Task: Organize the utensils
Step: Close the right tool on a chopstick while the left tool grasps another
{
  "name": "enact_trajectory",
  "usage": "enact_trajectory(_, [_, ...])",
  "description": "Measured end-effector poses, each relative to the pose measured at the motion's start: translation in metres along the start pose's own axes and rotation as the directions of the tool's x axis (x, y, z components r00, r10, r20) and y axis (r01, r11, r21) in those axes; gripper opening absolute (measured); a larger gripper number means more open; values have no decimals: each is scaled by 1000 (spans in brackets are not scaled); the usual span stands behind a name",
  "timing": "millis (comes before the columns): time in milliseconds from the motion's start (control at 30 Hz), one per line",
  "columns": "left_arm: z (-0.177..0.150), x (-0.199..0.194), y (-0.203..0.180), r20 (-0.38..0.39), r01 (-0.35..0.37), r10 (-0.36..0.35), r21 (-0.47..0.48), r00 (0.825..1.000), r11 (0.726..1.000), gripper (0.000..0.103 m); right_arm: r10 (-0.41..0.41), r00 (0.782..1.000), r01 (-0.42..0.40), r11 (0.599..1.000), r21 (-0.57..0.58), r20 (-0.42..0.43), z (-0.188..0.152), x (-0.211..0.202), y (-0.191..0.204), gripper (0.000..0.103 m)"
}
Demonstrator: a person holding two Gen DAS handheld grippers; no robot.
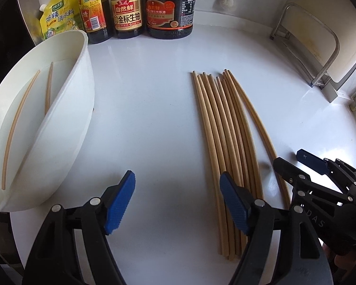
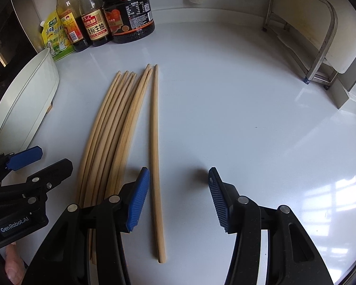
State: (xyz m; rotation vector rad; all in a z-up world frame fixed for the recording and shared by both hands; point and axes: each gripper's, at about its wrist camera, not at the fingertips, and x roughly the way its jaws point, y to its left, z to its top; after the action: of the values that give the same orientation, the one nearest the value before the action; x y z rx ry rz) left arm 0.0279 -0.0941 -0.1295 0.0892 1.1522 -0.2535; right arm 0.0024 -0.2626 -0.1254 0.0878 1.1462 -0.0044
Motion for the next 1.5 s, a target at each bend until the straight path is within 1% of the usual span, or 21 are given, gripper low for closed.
enact_trajectory(167, [0,8,-5,-16,3,-3,-1,1000,1000,72,-10,1000,10,1000,9,7,-2,-1,-6,49])
enact_trajectory(300, [0,12,-6,-17,-18,18,5,1000,1000,72,-5,1000,5,1000,18,8,-3,-1,-10,49])
enact_trajectory(567, [0,17,-2,-28,-37,37,2,999,999,74,4,1000,-4,1000,17,13,-2,-1,-11,49])
enact_trajectory(767, [8,20,1,-16,-56,56,-14,998,998,76,-8,1000,8,1000,-4,23,4,2,-6,49])
enact_trajectory(933, [15,24,-1,-6,-60,60,-19,998,998,76,-36,999,39,998,-58,38,7,7,3,49])
enact_trajectory(1000, [16,25,-2,-1,-60,60,-19,998,998,76,-40,998,44,996,-79,50,8,8,6,45])
enact_trajectory(1067, [15,24,-3,7,-61,61,-11,998,998,71,-37,997,42,995,-89,62,9,9,8,42])
enact_trajectory(1100, [15,23,-3,11,-60,60,-8,998,998,69,-33,997,40,995,-92,67,8,9,9,39])
enact_trajectory(1167, [14,21,-5,20,-56,56,4,998,998,57,-27,997,34,994,-100,72,8,9,11,34])
enact_trajectory(1200, [13,20,-7,23,-54,54,11,998,998,54,-25,997,33,994,-109,72,8,9,13,30])
enact_trajectory(1233, [12,19,-7,25,-51,51,19,998,998,47,-21,997,29,993,-118,70,8,9,16,27])
enact_trajectory(1267, [12,18,-9,27,-50,49,29,998,998,40,-18,997,27,992,-126,69,8,9,18,19])
enact_trajectory(1300, [11,17,-11,27,-48,46,40,999,998,36,-21,997,30,991,-129,70,8,9,20,10])
enact_trajectory(1333, [11,16,-13,27,-44,43,48,999,998,26,-22,997,31,991,-132,69,8,9,22,7])
enact_trajectory(1367, [11,16,-14,25,-42,40,57,999,998,22,-22,998,30,990,-135,65,9,10,24,7])
enact_trajectory(1400, [11,16,-16,23,-40,39,66,999,997,12,-17,998,25,991,-135,62,10,10,24,6])
enact_trajectory(1433, [11,16,-17,19,-42,40,73,999,996,7,-11,998,19,991,-130,59,11,10,24,6])
enact_trajectory(1500, [11,15,-17,12,-41,41,82,999,996,7,3,998,3,994,-110,55,11,9,22,6])
